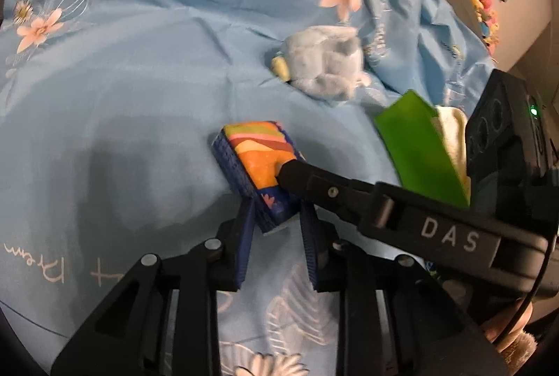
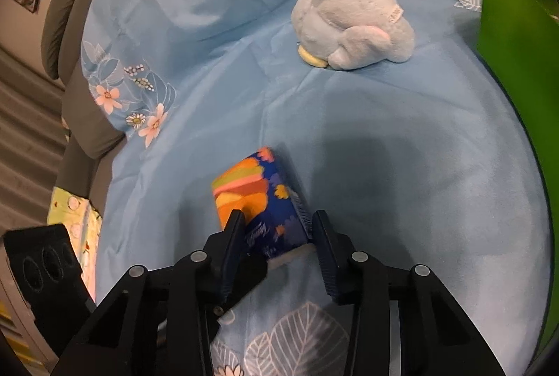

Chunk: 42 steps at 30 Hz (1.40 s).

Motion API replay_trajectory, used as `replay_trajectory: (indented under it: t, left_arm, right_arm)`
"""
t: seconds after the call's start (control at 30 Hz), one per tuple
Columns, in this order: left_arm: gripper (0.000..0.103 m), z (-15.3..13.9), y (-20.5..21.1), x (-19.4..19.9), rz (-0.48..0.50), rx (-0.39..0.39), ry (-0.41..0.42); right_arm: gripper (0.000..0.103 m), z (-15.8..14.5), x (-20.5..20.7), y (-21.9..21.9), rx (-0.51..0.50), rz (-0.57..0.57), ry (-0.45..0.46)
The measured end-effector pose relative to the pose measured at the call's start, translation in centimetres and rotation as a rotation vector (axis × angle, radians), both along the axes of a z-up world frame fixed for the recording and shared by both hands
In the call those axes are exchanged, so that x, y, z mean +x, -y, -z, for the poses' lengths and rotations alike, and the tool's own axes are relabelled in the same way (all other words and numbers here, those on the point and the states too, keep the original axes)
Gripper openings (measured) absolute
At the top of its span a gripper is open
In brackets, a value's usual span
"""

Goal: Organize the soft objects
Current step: 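Grasp the Tempo tissue pack with the right gripper and lift it, then carry the Tempo pack into the green box and release it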

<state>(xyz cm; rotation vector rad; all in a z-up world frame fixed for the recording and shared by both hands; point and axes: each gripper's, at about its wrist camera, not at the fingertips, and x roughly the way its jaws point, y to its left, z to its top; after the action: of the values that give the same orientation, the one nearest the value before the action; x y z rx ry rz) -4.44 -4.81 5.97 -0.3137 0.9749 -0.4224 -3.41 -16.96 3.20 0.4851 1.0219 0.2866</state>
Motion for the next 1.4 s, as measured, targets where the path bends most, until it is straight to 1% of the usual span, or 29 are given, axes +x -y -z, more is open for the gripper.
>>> replay_trajectory:
  t: [0.07,0.13,0.17,0.27,0.33,0.43,0.6,0.67,0.73,0.9,1.17,1.27,1.4]
  left_arm:
    - [0.024,-1.4,0.9,-0.5,0.022,0.010,0.054]
    - [0.023,-3.5,2.2,-1.2,0.056,0.022,0.125]
    - [0.021,-4.2,2.7,-1.4,0.070,0.020,0.145]
    - [0.021,-7.0,4.9,-2.1,0.121,-0.007,0.222]
    - [0.021,-8.0,6.3,-2.3,0.147,-0.015,0.251]
    - [0.021,-9.7,8.8,-3.1,0.189,-0.011,0.301]
    - [0.021,-12.0,12.3,-4.6,0.267,-0.014,0.352]
    - [0.021,-12.6,13.6,-5.1,0.293,-0.014,0.366]
    - [0.021,-13.1,15.0,-5.3,0.322,-0.014,0.373]
    - [0.021,-13.7,17.9,-5.9,0.377,-0.010,0.391]
    - [0.021,-12.8,22.0,-5.5,0.447,-0.045,0.337]
    - [0.021,-11.8,23.2,-5.1,0.470,-0.069,0.314]
    - [0.021,-9.7,24.9,-4.3,0.495,-0.061,0.232]
  right_arm:
    - [0.043,-0.8,-0.7,0.3,-0.008,0.007,0.022]
    - [0.043,-2.5,-1.9,0.8,-0.020,0.026,0.079]
    - [0.043,-3.4,-2.6,1.3,-0.016,0.040,0.105]
    - [0.043,-6.2,-4.6,2.9,-0.001,0.087,0.189]
    - [0.043,-8.2,-6.3,4.3,0.014,0.124,0.253]
    - [0.043,-10.4,-8.4,6.8,0.034,0.175,0.315]
    - [0.043,-12.8,-11.2,10.7,0.077,0.245,0.395]
    - [0.043,-13.5,-12.2,12.0,0.083,0.280,0.411]
    - [0.043,-14.3,-13.4,13.5,0.088,0.314,0.438]
    - [0.043,-14.9,-15.4,16.3,0.089,0.388,0.474]
    - [0.043,-14.4,-17.2,20.4,0.086,0.484,0.476]
    - [0.043,-13.9,-17.4,21.7,0.083,0.517,0.468]
    - [0.043,-12.6,-17.2,23.4,0.074,0.563,0.425]
